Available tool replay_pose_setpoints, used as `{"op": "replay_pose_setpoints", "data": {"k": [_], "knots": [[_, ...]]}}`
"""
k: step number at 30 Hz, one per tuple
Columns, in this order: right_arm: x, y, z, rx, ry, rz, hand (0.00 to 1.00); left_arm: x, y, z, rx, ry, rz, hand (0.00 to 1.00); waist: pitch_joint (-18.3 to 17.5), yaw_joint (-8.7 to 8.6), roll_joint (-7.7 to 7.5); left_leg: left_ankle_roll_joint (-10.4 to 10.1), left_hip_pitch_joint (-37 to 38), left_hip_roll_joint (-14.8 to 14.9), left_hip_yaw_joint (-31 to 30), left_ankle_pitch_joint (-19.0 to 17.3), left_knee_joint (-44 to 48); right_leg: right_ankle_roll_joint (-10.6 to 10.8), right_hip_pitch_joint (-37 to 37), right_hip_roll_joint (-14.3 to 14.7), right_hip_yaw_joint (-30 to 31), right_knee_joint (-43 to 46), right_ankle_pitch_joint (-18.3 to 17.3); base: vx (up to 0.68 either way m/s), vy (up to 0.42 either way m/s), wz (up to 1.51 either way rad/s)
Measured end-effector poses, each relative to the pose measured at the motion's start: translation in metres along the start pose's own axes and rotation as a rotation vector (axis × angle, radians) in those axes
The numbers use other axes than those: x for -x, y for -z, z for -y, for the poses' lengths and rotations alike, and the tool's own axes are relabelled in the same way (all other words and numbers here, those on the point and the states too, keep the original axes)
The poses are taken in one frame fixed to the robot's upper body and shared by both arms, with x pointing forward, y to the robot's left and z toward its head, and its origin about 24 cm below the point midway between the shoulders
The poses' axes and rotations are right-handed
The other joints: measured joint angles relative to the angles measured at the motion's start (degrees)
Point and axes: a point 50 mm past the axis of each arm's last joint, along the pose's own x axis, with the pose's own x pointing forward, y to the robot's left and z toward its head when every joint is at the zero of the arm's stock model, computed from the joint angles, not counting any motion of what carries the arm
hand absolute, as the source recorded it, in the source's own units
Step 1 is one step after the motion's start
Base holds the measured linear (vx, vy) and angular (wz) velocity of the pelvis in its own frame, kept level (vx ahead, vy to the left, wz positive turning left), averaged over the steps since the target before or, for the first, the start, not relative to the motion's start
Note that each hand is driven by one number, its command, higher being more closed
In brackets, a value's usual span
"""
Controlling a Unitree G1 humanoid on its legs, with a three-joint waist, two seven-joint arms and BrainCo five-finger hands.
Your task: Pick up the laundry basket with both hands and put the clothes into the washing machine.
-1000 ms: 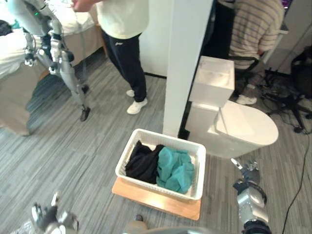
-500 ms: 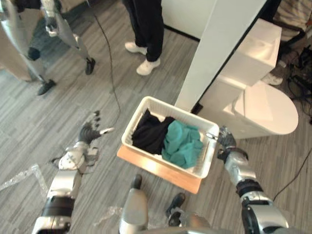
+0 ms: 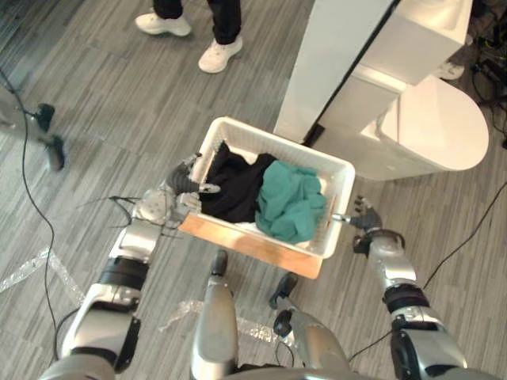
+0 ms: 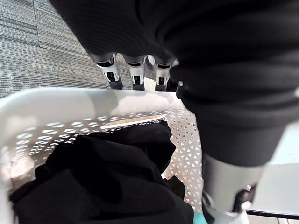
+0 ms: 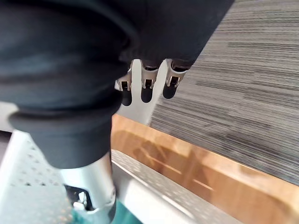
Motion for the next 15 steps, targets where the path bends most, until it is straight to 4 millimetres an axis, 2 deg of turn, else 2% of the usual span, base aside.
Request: {"op": "replay_pose_setpoints", "data": {"k": [3,7,12,15], "knots": [[0.003,-0.016,0.008,0.007,0.035,0.076,0.00,-0.002,0.000,0.000,-0.043,-0.014,-0.010,0.00,0.0,-0.31,0.04,0.0,0.3,0.1,0.2,0.0,-0.2,0.0,-0.1,0.0,0.3,0.0,0.0,0.02,0.030,-0.05],[0.007,-0.021,0.016,0.073,0.083,0.108,0.00,-0.004,-0.003,0.003,-0.063,0.001,-0.006,0.00,0.3,-0.18,0.38,-0.1,0.3,0.1,0.5,0.1,-0.4,0.0,-0.4,-0.1,0.6,0.3,0.0,0.00,0.022,-0.03],[0.013,-0.022,0.023,0.064,0.105,0.127,0.00,-0.019,-0.021,0.005,-0.142,0.040,0.014,0.00,1.8,0.05,1.58,0.2,-0.2,-0.1,1.9,0.4,-0.5,0.1,-2.1,-1.1,1.3,2.0,-0.1,-0.04,0.050,-0.07],[0.014,-0.020,0.017,0.010,0.079,0.121,0.00,-0.031,-0.038,0.001,-0.213,0.037,0.027,0.00,2.1,-0.02,1.61,0.4,-1.4,0.0,2.4,0.6,-0.5,0.1,-3.9,-1.2,1.7,2.9,-0.1,-0.05,0.038,-0.09]]}}
